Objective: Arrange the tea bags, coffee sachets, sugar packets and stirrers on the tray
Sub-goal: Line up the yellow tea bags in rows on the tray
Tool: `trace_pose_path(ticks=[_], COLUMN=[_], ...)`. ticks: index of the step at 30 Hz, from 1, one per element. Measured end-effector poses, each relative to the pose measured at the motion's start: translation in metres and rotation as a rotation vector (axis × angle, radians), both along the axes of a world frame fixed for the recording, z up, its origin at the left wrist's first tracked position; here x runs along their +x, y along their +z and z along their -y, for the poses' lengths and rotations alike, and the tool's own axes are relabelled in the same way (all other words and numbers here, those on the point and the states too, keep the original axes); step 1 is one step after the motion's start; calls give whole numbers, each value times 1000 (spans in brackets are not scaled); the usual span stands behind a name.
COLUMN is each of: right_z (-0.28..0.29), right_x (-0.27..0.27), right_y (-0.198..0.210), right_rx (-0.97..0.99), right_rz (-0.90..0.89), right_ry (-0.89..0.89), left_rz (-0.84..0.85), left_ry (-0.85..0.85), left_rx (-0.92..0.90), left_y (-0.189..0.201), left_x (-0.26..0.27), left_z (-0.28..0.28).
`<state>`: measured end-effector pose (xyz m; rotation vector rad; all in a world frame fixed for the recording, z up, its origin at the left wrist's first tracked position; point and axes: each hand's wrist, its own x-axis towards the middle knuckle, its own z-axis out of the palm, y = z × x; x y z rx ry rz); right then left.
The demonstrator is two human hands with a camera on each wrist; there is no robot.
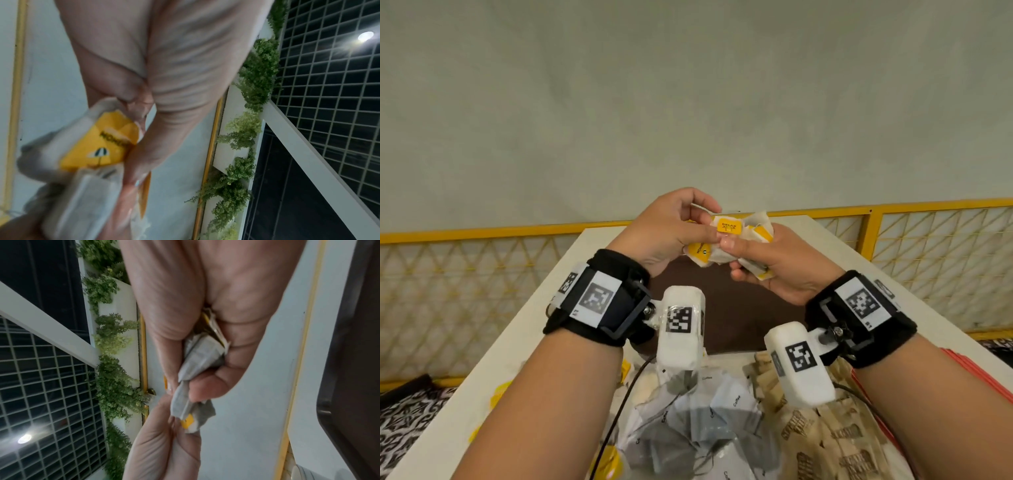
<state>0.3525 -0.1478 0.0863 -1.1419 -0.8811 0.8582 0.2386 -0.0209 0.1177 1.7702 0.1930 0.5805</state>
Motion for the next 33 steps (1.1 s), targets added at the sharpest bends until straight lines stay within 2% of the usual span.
trace_pose_path(ticks=[8,12,16,19,28,33], right_z=[-8,-12,-19,-20,-4,1], right_x=[27,35,30,30,44,58], right_y=[10,9,0,-1,4,6], right_rx=[108,87,34,20,13,94], right_rz=[-59,-49,97,202,178,166], right_ry=[-144,-146,-147,-179,-49,-218], left_rz=[138,96,75,51,41,44], left_ry=[58,66,77,117,109,107], left_rx=[-29,-7,-90,-56,-94,-123], left_y=[-2,-13,-25,-29,-29,-28], left_x=[11,8,15,21,32,31], left_z=[-5,-5,-2,-4,-6,-7])
